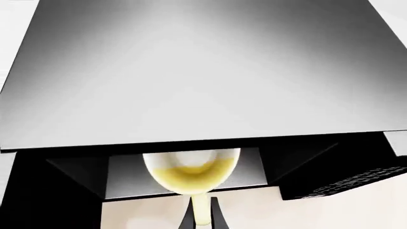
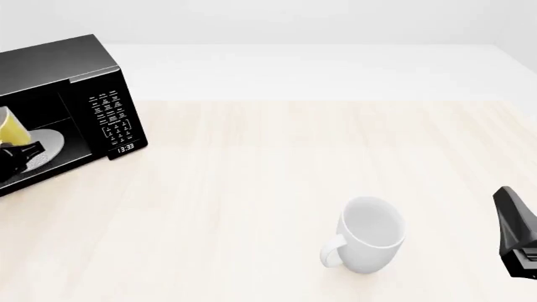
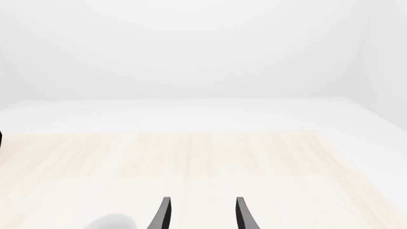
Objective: Put the yellow and white mug in the microwave and close it.
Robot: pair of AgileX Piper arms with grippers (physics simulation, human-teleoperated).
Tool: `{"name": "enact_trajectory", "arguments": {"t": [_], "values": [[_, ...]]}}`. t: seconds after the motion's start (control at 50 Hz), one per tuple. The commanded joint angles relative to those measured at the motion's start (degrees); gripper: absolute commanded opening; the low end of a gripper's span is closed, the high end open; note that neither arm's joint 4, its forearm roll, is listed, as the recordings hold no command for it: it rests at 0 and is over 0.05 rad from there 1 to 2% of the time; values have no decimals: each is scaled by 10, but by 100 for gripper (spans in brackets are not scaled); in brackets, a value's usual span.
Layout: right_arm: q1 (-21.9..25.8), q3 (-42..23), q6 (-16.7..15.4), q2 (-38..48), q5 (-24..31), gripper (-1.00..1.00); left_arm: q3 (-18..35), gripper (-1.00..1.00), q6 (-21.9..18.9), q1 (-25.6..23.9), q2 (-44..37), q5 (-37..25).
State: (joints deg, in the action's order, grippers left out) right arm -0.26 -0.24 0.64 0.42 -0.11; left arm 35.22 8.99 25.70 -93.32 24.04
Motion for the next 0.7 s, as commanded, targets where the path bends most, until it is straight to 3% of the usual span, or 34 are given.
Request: {"name": "enact_trajectory", "arguments": {"t": [0.02, 0.7], "values": [[0, 0, 0, 0, 0, 100, 44, -100, 0, 3, -24, -11], [0, 0, 0, 0, 0, 100, 117, -100, 4, 17, -83, -16]]}}
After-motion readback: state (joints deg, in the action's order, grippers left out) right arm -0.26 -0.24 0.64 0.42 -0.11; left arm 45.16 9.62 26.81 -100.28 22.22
